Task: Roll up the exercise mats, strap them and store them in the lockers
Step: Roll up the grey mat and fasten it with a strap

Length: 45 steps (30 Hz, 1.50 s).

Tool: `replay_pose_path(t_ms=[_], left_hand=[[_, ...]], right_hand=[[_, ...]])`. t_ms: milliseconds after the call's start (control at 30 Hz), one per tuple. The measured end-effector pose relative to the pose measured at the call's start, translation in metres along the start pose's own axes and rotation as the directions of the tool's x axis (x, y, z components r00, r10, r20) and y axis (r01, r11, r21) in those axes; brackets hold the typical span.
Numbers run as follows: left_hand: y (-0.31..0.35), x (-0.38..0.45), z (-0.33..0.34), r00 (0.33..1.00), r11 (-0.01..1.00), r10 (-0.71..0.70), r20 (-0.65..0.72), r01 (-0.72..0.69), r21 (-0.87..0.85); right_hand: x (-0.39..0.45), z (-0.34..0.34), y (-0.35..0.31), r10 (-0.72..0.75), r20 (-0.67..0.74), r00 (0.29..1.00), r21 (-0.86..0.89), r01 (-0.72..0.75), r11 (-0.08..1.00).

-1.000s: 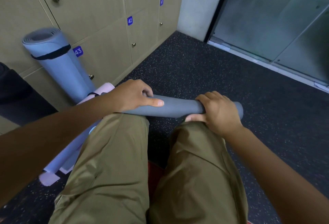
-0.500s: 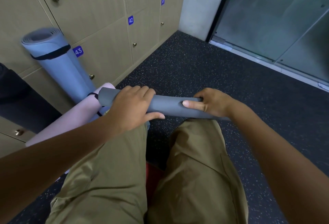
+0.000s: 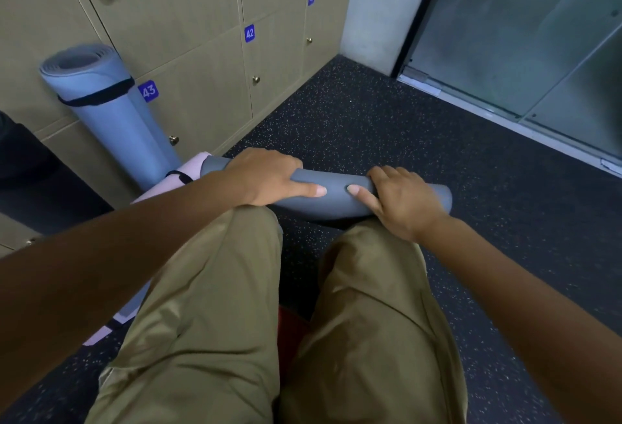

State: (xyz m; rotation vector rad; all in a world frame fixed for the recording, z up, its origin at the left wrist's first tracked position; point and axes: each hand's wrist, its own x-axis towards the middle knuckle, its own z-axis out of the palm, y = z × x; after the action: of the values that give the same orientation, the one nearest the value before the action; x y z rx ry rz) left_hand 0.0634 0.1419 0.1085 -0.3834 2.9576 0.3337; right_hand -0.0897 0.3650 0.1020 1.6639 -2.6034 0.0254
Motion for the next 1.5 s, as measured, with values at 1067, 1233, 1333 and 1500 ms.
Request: replay_pose_path(t_ms=[1067, 1233, 1333, 1500], left_hand=[[-0.006, 0.047, -0.038, 0.997, 0.969, 0.075, 0.027, -0.079, 0.235], [0.0, 0.039, -0.075, 0.997, 0.965, 0.068, -0.036, -0.057, 0.257], [0.006, 0.031, -0.094, 0.991, 0.963, 0.07, -0.117, -0.036, 0.268], [0.018, 0.003, -0.118, 0.978, 0.966, 0.089, -0.191, -0.037, 0.258]], right_hand=[[0.037, -0.017, 0.029, 0.042, 0.357, 0.933, 0.32, -0.164, 0.933], [0.044, -0.053, 0.029, 0.067, 0.261, 0.963, 0.196, -0.12, 0.973], [0.04, -0.086, 0.028, 0.064, 0.21, 0.976, 0.125, -0.091, 0.988], [0.017, -0.136, 0.017, 0.045, 0.15, 0.988, 0.038, -0.051, 0.998]])
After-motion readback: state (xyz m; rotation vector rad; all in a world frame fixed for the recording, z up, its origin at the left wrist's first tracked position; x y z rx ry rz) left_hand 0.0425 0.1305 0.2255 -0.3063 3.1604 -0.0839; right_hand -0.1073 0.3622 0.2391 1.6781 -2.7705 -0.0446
